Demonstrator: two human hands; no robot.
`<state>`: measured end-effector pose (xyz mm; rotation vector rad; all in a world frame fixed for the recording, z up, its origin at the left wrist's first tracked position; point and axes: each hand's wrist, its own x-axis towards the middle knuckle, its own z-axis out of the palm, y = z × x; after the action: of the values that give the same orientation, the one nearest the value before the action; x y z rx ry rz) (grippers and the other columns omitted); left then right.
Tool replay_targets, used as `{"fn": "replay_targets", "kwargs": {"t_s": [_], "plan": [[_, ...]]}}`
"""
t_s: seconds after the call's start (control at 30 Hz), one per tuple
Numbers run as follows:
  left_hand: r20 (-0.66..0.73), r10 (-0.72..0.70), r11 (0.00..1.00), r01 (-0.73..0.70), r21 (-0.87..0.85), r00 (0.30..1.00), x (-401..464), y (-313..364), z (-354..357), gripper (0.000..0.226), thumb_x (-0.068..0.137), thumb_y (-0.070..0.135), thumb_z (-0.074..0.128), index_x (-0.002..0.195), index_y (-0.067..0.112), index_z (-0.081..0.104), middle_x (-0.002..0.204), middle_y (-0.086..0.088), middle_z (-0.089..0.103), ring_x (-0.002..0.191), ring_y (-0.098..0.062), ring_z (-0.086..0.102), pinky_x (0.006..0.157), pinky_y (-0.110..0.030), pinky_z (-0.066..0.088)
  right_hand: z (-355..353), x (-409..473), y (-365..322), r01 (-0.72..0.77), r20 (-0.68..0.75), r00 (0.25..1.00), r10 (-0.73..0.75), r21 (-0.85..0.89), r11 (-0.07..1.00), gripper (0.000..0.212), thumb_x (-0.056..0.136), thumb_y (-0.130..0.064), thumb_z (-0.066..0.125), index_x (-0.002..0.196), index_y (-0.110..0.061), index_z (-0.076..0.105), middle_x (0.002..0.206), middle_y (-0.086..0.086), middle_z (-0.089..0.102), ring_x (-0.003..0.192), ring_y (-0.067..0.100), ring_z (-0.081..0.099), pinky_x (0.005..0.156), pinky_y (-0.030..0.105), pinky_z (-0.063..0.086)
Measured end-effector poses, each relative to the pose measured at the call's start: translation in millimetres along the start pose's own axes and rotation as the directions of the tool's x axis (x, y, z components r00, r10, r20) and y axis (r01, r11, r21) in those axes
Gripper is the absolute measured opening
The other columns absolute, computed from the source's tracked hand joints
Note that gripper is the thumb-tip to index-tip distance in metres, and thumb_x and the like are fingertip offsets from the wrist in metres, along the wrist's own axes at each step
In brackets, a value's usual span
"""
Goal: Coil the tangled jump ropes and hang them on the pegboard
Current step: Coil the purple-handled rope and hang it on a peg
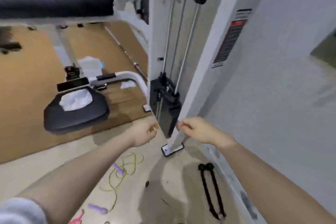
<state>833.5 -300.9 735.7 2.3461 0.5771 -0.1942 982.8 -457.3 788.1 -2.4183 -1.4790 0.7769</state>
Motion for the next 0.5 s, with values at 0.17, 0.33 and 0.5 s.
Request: {"fn": "replay_targets", "kwargs": {"t_s": [0.17,0.33,0.5], "plan": [[-0.056,-0.468,0.829,0.416,-0.373,0.882,-68,-122,19,0.022,0.091,0.008,0.043,0.106,0.007,0.059,0.094,-0.009,0.066,0.067,-0.020,0.059,0.068,-0.024,0.047,90,86,-67,0.207,0.530,0.842,-0.099,-0.149,0.967,0.020,0.097,-0.025,0.038,0.098,-0.015,0.056,0.101,0.001,0.058,0.093,0.020,0.053,0.077,0.034,0.043],[-0.033,-0.762,0.478,0.527,-0.702,0.647,-109,-187,61,0.016,0.093,0.009,0.041,0.098,0.011,0.056,0.089,-0.009,0.064,0.067,-0.022,0.059,0.062,-0.024,0.045,161,144,-92,0.300,0.666,0.738,-0.108,-0.182,0.936,0.029,0.096,-0.025,0.035,0.109,-0.008,0.056,0.115,0.008,0.056,0.097,0.022,0.051,0.078,0.028,0.040],[0.057,-0.914,0.147,0.459,-0.876,0.401,-103,-238,128,0.017,0.092,0.009,0.040,0.097,0.011,0.056,0.090,-0.009,0.064,0.068,-0.019,0.060,0.060,-0.028,0.045,247,202,-70,0.456,0.803,0.594,-0.056,-0.278,0.846,0.024,0.098,-0.026,0.035,0.103,-0.011,0.053,0.105,0.006,0.056,0.090,0.022,0.051,0.076,0.032,0.041]]}}
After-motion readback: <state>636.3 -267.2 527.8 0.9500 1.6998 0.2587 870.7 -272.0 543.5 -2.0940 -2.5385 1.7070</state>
